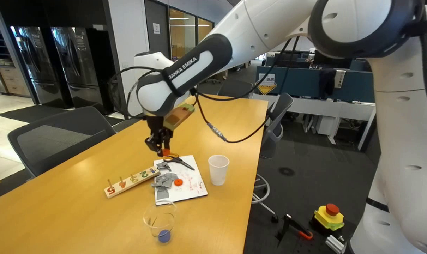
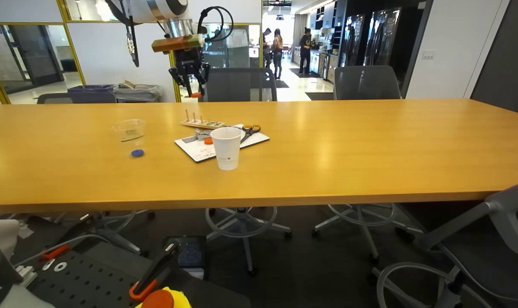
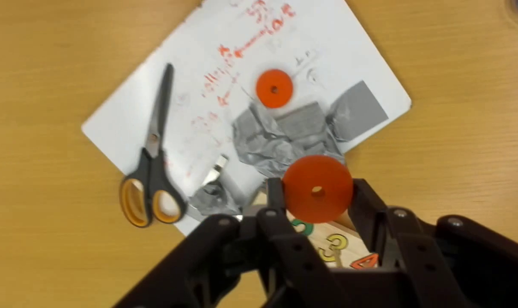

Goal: Pick up the orange and yellow objects from the table and put them in the two cups

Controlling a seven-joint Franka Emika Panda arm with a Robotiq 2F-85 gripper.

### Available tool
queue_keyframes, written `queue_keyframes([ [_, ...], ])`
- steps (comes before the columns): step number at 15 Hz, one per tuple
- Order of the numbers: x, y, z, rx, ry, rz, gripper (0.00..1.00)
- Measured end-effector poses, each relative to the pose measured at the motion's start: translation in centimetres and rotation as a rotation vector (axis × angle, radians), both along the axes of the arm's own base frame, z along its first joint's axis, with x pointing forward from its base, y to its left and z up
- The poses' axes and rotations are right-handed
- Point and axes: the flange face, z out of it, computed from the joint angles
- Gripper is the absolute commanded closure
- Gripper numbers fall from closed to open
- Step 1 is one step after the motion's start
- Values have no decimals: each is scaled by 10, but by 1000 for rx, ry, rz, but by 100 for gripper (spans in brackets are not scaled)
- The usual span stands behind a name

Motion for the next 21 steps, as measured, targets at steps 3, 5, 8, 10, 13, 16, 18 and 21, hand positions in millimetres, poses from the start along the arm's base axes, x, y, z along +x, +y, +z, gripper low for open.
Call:
queue_keyframes([
  [3, -23, -68, 19, -3, 2, -107, 79],
  [5, -41, -110, 26, -8, 10, -173, 79],
  [8, -66, -155, 25, -13, 30, -249, 79],
  [10, -78, -172, 17, -11, 51, -281, 79],
  [13, -90, -182, 1, 7, 86, -316, 79],
  [16, -99, -185, -14, 34, 112, -343, 79],
  [18, -103, -184, -21, 64, 110, -360, 79],
  [21, -104, -182, -27, 105, 79, -382, 79],
])
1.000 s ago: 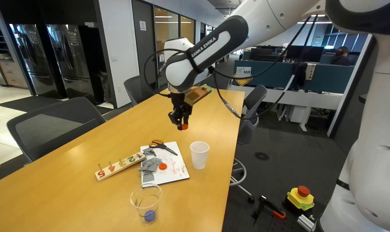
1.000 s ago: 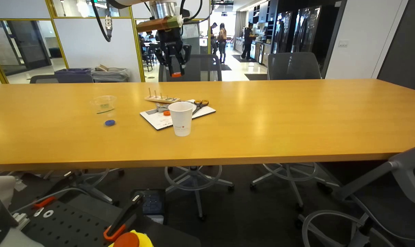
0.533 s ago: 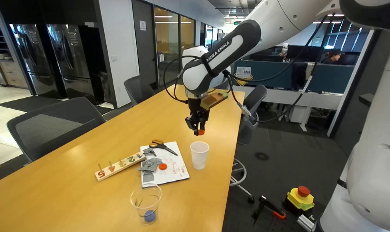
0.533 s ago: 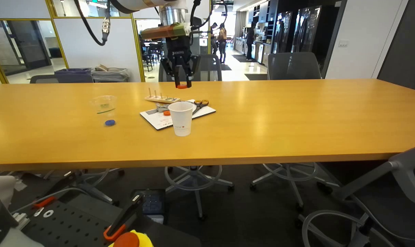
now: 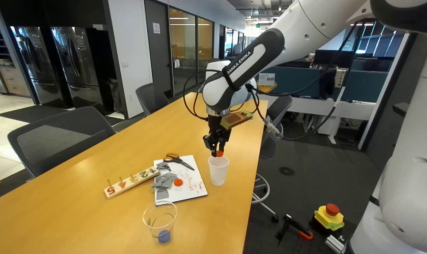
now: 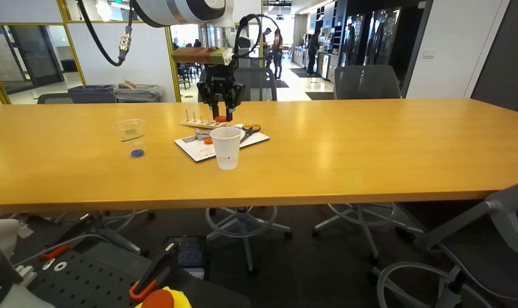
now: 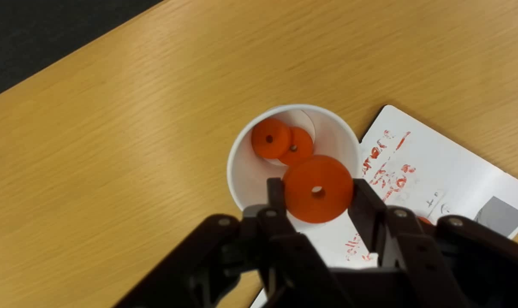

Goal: Pick up the orange and yellow objects from the table and put them in the two cups

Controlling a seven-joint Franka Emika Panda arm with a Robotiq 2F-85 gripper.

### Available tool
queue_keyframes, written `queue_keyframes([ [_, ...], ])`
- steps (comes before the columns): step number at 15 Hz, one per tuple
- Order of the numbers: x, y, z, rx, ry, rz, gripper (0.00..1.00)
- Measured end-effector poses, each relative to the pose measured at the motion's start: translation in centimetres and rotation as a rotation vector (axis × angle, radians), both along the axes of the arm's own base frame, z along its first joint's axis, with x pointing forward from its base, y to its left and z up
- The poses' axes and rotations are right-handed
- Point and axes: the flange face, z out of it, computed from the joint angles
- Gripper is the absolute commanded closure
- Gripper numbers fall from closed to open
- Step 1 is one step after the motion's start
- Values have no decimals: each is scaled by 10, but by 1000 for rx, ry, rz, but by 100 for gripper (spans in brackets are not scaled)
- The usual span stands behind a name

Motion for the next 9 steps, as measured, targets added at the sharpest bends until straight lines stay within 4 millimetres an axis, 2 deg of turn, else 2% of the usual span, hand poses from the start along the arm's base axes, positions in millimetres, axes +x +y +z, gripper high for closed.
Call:
queue_keyframes([
  [4, 1, -1, -7, 5, -35, -7, 79],
  [5, 1, -1, -9, 5, -40, -7, 62],
  [6, 1, -2, -10, 5, -40, -8, 33],
  [7, 1, -2, -11, 5, -39, -9, 32],
  [9, 1, -3, -14, 5, -34, -11, 19],
])
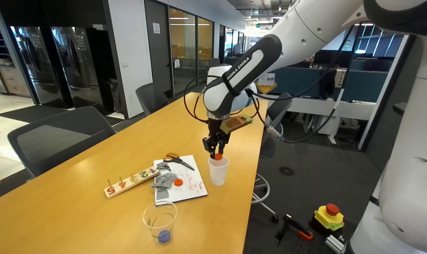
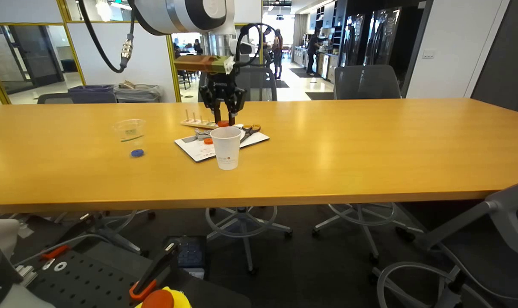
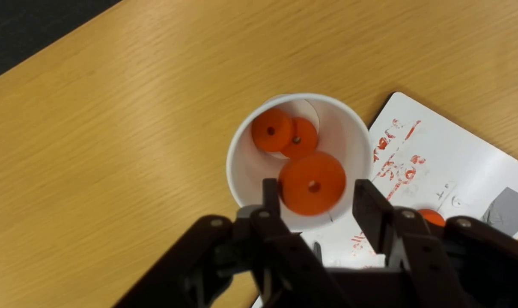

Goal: Pick up the orange and yellow objects from the table and put them in the two cups

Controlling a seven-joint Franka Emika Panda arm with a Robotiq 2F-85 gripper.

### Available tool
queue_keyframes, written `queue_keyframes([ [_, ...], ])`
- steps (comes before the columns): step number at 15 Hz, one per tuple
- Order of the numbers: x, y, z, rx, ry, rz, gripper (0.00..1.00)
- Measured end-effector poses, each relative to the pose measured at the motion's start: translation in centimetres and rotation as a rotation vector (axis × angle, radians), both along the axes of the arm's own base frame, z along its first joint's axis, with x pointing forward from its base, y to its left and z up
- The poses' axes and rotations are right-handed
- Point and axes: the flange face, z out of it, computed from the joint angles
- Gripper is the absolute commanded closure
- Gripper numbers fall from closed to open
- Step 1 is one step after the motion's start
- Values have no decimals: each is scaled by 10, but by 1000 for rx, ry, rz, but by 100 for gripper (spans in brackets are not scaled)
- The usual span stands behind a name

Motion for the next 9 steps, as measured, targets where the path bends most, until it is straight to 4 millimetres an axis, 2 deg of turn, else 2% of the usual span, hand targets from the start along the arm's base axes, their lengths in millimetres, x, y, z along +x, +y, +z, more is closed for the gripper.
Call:
queue_keyframes([
  [2, 0, 0, -1, 0, 2, 0, 3],
  [3, 0, 0, -1, 0, 2, 0, 0],
  [6, 2, 4, 2, 0, -9, 8, 0],
  [9, 7, 25, 6, -3, -38, 66, 0],
])
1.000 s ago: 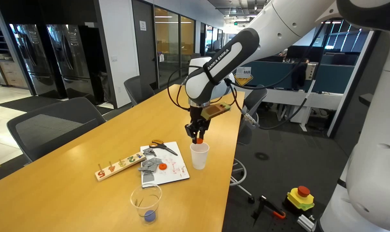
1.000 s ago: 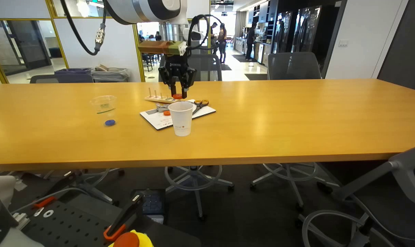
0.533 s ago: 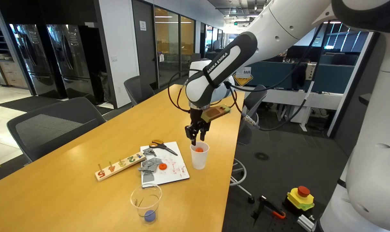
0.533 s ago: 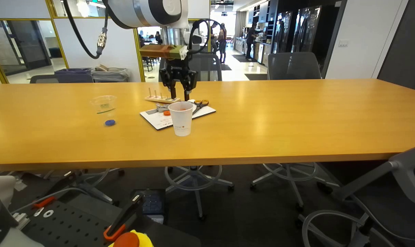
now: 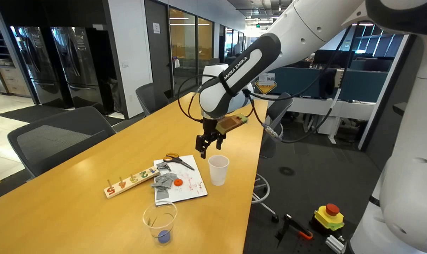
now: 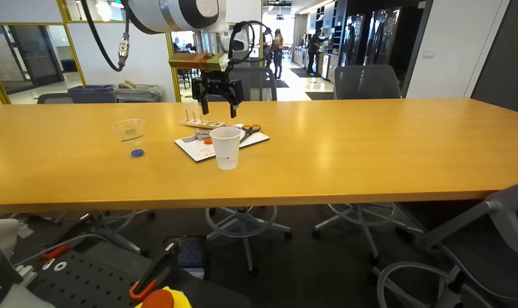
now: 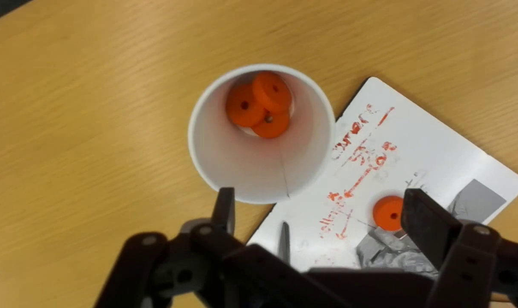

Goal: Pick up the orange and yellow objects from the table and put them in the two cups

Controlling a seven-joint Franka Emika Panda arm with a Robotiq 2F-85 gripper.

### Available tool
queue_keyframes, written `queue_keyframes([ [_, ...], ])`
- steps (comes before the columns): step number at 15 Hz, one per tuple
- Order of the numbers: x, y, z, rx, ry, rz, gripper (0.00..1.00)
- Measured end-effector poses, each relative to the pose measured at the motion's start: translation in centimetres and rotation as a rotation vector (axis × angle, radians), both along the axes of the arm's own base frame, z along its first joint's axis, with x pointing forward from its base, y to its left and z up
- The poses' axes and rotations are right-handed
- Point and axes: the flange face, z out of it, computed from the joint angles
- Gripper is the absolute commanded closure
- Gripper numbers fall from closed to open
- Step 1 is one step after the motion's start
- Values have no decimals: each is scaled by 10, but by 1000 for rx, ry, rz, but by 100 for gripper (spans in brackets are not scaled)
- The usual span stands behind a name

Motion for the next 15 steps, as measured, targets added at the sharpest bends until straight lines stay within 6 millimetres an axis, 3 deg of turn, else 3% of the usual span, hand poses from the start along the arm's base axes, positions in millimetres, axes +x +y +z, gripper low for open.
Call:
queue_keyframes([
  [3, 2, 34, -8, -11, 3, 134, 0],
  [7, 10, 66, -40, -26, 38, 324, 0],
  [15, 63, 81, -111, -31, 89, 489, 0],
])
